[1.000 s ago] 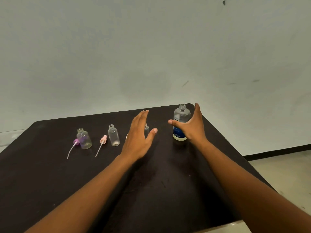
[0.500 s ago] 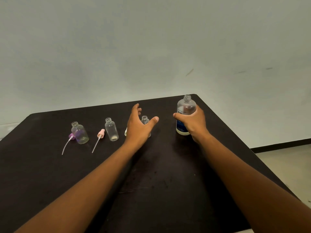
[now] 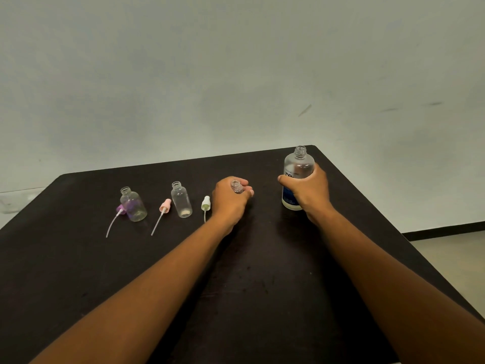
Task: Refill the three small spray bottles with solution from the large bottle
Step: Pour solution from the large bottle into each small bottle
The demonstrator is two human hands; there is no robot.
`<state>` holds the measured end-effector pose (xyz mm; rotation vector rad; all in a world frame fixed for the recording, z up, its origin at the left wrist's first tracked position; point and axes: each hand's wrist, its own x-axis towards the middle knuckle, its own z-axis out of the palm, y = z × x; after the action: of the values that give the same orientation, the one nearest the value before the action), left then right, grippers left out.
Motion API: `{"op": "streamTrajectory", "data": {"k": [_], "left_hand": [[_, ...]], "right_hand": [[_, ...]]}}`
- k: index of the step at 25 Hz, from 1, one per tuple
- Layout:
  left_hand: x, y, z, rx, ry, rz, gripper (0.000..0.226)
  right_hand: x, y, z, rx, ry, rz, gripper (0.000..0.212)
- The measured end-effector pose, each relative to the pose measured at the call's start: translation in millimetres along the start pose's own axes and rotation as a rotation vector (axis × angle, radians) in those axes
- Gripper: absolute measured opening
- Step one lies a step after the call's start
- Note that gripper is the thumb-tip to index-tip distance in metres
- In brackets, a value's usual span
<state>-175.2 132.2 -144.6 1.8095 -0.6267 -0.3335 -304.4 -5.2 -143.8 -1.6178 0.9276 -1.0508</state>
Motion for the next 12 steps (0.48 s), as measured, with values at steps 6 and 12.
{"op": "streamTrajectory", "data": {"k": [6, 12], "left_hand": [[-25.5, 5.4, -12.6, 0.010, -0.039, 0.094, 0.015], [-54.1, 14.2, -44.8, 0.056, -0.079, 0.132, 0.026]], "right_hand": [[-4.0, -6.6, -4.9, -0.018, -0.038, 0.005, 0.066], [-37.3, -27.6, -9.9, -0.046, -0.156, -0.039, 0.066]]}}
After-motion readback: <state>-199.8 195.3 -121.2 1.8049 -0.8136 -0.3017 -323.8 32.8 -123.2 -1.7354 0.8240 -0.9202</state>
